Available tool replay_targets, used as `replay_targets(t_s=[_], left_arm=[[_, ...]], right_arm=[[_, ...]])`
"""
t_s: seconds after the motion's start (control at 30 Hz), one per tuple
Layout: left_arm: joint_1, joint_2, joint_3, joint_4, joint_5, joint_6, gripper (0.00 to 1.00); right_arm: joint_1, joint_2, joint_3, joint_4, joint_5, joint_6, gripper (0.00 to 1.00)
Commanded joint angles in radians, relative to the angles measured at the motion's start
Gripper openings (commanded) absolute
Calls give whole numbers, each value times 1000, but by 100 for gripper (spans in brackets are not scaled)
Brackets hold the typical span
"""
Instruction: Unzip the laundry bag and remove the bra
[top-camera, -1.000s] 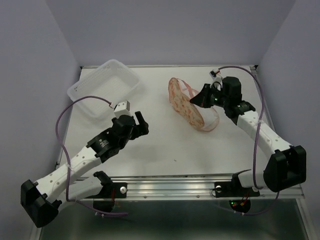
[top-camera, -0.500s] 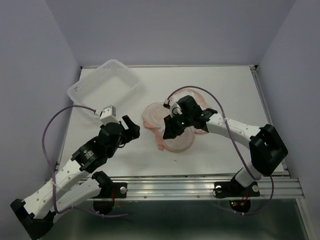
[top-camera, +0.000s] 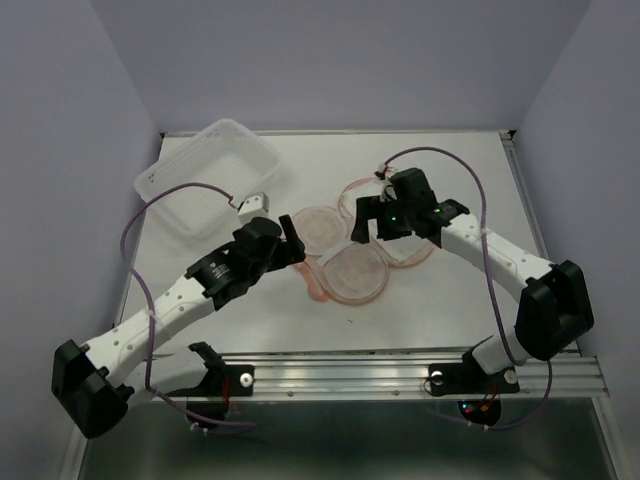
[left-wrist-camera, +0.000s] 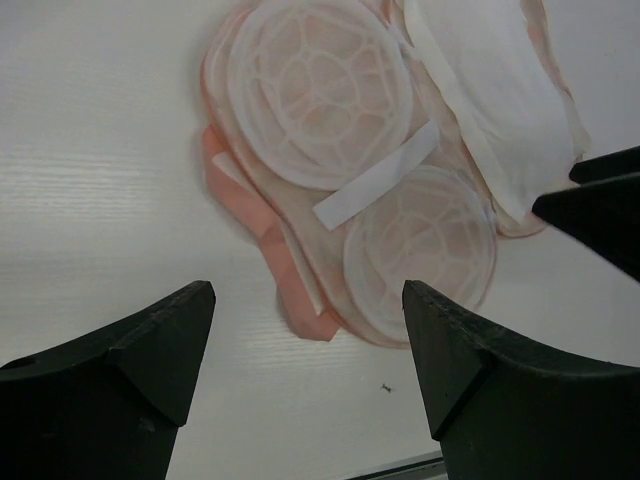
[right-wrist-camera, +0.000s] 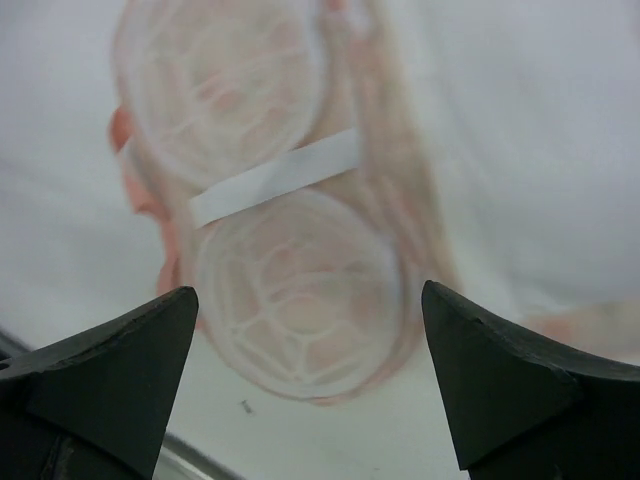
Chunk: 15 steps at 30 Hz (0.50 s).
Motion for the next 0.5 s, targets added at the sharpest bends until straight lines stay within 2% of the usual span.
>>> replay_targets(t_s=[0.0, 0.17, 0.37, 0.47], left_arm=[[1, 171, 143, 153, 95, 66, 88], [-3, 464, 277, 238, 207, 93, 86], [-29, 780, 470, 285, 312, 107, 82], [-45, 854, 518, 308, 327, 107, 82]], right_arm=[[-220, -113, -90, -47, 150, 152, 100], [-337, -250, -192, -57, 172, 207, 100], [-347, -414, -319, -58, 190, 267, 100], [-347, -474, -361, -67, 160, 290, 100]])
